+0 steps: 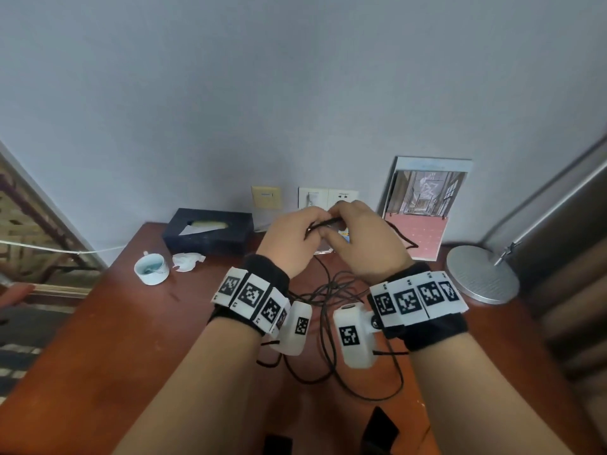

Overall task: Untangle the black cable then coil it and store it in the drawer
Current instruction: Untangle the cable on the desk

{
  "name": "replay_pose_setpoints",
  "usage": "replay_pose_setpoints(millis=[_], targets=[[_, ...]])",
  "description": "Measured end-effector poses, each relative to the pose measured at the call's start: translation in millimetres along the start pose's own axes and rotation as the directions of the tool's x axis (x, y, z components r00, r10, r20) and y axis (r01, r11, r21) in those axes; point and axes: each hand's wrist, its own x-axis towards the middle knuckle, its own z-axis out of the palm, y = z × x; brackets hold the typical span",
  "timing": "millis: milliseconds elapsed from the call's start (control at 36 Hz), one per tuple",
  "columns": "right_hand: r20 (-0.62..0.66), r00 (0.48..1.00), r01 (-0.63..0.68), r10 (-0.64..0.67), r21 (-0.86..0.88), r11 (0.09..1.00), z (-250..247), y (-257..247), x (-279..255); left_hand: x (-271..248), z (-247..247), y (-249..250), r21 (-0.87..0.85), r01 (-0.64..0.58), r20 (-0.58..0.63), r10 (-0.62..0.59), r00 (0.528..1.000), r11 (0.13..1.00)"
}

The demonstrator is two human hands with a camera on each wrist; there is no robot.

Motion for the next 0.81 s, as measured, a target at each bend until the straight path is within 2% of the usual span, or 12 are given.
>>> replay_pose_setpoints(millis=[139, 194, 250, 333, 417, 528, 583, 611, 667, 694, 750, 806], targets=[[0.035, 0.999, 0.001, 0.001, -0.055, 0.998, 1.9, 2.6, 2.2, -5.6, 3.0, -4.0, -0.014, 0.052, 0.007, -0.052, 0.999, 0.999], [-0.016, 1.0, 0.016, -0.015, 0.047, 0.999, 2.5, 6.1, 1.6, -7.7, 4.6, -6.4, -0.006, 0.056, 0.032, -0.056, 0.998, 0.998], [-0.11, 0.993, 0.067, -0.038, 0.271, 0.96, 1.6, 8.5, 1.5, -9.4, 5.8, -16.8, 0.008, 0.11, 0.059, -0.111, 0.992, 0.994], [-0.227, 0.974, 0.132, 0.005, 0.582, 0.802, -3.8, 9.7, 2.6, -13.5, 6.5, -36.9, 0.006, 0.227, 0.058, -0.227, 0.972, 0.974], [-0.257, 0.958, 0.139, 0.129, 0.808, 0.572, -15.2, 10.6, 3.8, -16.4, 7.5, -50.1, 0.026, 0.313, 0.034, -0.314, 0.949, 0.949], [-0.301, 0.925, 0.249, 0.233, 0.941, 0.228, -29.5, 16.2, 5.5, -18.7, 3.5, -66.5, 0.018, 0.419, -0.007, -0.419, 0.908, 0.908], [-0.326, 0.896, 0.294, 0.301, 0.944, 0.148, -35.8, 19.4, 6.2, -18.8, 0.5, -72.1, 0.021, 0.43, -0.018, -0.43, 0.903, 0.903], [-0.336, 0.879, 0.303, 0.339, 0.942, 0.147, -37.9, 21.3, 6.8, -18.5, -1.0, -72.9, 0.024, 0.426, -0.026, -0.425, 0.905, 0.905], [-0.355, 0.827, 0.272, 0.435, 0.931, 0.242, -38.6, 31.2, 8.1, -17.1, -3.1, -71.6, 0.012, 0.408, -0.055, -0.407, 0.912, 0.913], [-0.38, 0.791, 0.231, 0.48, 0.911, 0.34, -37.3, 38.3, 8.8, -16.3, -3.9, -70.2, 0.008, 0.398, -0.073, -0.396, 0.915, 0.918], [-0.464, 0.72, 0.091, 0.516, 0.8, 0.593, -35.1, 52.2, 8.7, -14.7, -5.2, -67.4, -0.01, 0.388, -0.107, -0.386, 0.916, 0.922], [-0.512, 0.71, -0.054, 0.483, 0.645, 0.762, -32.7, 61.2, 7.3, -13.7, -6.1, -65.2, -0.003, 0.359, -0.129, -0.356, 0.926, 0.933]])
